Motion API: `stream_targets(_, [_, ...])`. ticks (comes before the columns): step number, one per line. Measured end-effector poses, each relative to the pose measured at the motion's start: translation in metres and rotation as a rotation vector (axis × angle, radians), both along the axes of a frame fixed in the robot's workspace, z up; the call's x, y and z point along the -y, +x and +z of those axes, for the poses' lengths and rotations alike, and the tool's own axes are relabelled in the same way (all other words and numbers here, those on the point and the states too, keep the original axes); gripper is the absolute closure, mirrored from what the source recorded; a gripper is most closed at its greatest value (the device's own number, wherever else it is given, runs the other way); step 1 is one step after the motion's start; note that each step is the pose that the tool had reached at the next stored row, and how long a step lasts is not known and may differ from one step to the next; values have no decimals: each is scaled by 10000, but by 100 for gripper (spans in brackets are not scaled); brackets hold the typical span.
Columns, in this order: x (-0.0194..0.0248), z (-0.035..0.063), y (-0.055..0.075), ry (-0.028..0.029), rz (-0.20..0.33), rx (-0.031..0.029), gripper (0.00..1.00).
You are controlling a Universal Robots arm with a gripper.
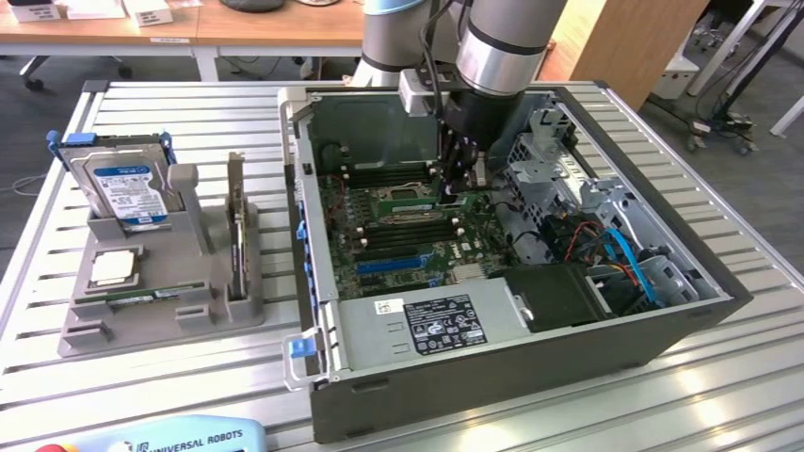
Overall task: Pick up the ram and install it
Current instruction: 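Insert the ram into the slot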
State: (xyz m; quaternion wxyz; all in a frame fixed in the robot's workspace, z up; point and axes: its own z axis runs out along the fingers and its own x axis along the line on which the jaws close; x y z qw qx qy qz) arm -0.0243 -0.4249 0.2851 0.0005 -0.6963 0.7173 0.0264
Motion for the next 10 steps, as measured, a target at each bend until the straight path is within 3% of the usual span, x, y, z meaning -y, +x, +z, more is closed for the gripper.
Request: stream_targets(10, [0, -36, -2, 0, 0, 1, 89])
